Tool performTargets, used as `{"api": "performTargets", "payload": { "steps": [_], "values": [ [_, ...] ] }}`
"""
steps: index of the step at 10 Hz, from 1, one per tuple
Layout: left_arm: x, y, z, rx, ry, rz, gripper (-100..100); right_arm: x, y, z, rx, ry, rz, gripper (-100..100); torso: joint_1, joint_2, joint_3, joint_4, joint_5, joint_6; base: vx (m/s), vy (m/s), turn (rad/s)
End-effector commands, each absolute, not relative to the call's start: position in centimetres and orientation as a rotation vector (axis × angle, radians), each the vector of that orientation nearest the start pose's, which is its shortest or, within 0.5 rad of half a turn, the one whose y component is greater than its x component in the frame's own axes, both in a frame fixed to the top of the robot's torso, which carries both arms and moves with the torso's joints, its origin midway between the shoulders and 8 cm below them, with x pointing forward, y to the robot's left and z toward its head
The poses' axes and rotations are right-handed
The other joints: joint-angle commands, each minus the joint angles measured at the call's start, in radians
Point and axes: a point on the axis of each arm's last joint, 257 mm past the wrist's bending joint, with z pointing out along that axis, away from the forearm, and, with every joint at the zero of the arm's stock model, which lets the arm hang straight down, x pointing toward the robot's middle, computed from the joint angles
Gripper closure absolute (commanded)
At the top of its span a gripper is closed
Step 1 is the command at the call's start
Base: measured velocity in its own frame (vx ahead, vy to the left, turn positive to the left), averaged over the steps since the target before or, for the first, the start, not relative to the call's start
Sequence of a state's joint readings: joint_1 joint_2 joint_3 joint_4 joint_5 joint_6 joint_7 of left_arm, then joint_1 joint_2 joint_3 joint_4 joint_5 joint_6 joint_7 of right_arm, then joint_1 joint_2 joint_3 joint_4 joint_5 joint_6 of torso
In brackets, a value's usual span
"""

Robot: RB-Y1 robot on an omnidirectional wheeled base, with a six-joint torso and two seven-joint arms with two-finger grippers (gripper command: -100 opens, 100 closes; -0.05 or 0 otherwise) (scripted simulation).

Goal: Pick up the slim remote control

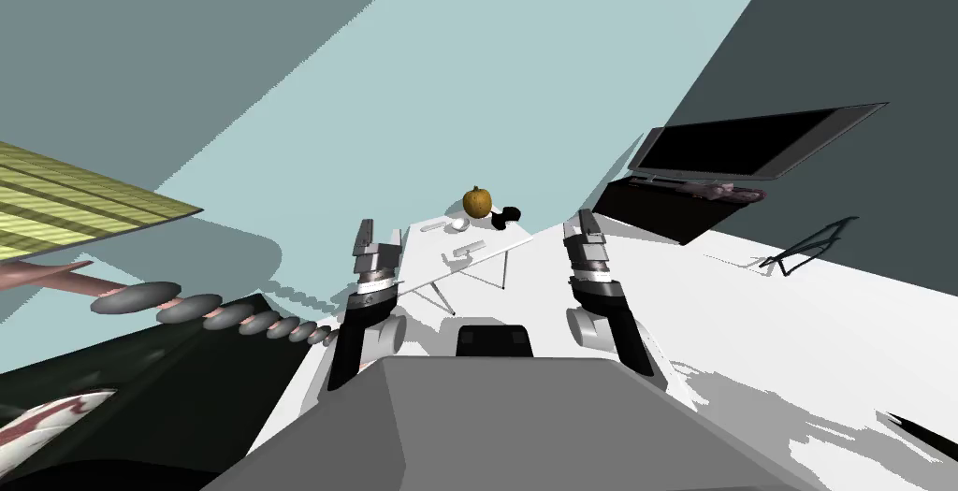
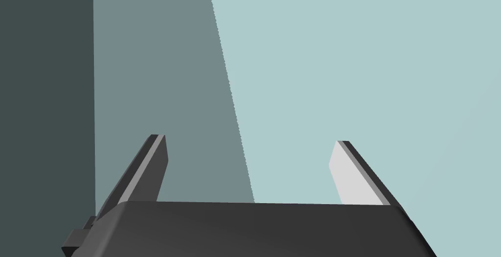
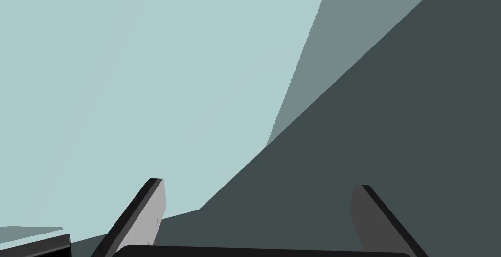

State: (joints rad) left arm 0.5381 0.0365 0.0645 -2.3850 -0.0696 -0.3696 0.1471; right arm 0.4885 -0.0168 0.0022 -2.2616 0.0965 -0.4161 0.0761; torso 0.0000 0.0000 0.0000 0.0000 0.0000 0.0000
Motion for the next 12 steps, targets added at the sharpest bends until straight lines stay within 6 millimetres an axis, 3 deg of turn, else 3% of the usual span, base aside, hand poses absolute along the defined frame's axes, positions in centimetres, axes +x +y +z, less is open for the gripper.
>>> {"api": "performTargets", "payload": {
  "steps": [1,6,12],
  "values": [
    [34.7,28.8,3.4,-0.668,0.727,-1.276,-100,36.4,-27.0,0.2,0.627,0.762,1.153,0,0.000,0.000,0.000,0.000,0.000,0.000,-0.003,-0.067,0.081],
    [37.5,28.5,2.7,-0.656,0.827,-1.196,-100,36.4,-27.0,0.2,0.627,0.762,1.153,0,-0.011,0.001,0.000,0.000,-0.002,0.000,-0.013,-0.137,0.089],
    [40.6,29.1,1.4,-0.689,0.907,-1.106,-100,36.4,-27.0,0.2,0.627,0.762,1.153,0,-0.005,-0.001,-0.001,0.000,-0.001,0.000,-0.003,-0.083,0.062]
  ]
}}
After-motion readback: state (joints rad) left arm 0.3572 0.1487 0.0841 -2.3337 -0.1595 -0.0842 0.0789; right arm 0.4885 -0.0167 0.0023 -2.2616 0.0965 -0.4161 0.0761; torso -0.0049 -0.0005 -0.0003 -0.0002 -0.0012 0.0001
